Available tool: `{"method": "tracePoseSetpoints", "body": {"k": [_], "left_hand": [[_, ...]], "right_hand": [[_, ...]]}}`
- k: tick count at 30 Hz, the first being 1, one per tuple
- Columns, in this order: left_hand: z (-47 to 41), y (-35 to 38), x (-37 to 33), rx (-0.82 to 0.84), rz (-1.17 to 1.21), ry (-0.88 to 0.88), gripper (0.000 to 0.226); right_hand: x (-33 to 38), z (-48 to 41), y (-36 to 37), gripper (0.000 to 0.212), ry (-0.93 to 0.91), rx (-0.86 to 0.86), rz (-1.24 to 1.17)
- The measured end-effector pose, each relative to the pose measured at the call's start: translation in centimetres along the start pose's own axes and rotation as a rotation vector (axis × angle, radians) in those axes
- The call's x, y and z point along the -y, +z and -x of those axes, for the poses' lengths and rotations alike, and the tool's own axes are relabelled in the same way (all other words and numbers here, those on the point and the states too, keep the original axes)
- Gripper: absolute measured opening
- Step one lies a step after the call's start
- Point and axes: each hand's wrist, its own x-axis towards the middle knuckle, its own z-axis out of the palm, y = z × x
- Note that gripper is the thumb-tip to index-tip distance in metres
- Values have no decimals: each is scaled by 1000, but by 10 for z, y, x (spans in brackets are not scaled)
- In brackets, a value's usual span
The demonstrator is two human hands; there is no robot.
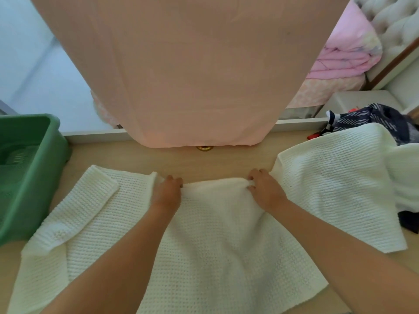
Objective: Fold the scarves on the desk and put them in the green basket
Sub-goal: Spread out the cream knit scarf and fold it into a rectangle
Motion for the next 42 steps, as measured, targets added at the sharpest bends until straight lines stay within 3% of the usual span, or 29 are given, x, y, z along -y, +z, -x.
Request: {"method": "tracePoseSetpoints", "body": {"k": [2,5,8,10,13,16,20,24,29,34,38,42], "left_hand": [[-2,-7,9,-110,21,-69,40],[2,-11,2,-155,-73,-99,68],[15,-2,-25,-163,-49,111,57],[27,15,-37,-11,-83,246,55],[37,37,-27,297,-269,225,103],[34,32,-5,359,-344,161,122],[31,9,-2,409,-446,99,130],[38,10,-39,350,-392,170,116],[50,32,-118,269,-214,415,85],[55,71,-196,356,-175,514,83],[60,100,-256,457,-227,537,84],[58,114,-314,396,-316,490,69]], "right_hand": [[15,-11,-3,25,-65,-55,-87],[36,-13,0,52,-149,82,-129],[34,0,11,51,-163,56,-49],[19,16,18,46,-125,-13,65],[-8,45,32,63,101,98,240],[-9,69,45,82,287,269,201],[20,87,49,86,223,355,148],[18,93,27,72,189,299,60],[-55,99,-19,56,232,113,148],[-142,111,-43,65,277,204,311],[-201,134,-53,74,344,332,256],[-242,145,-83,61,277,274,134]]}}
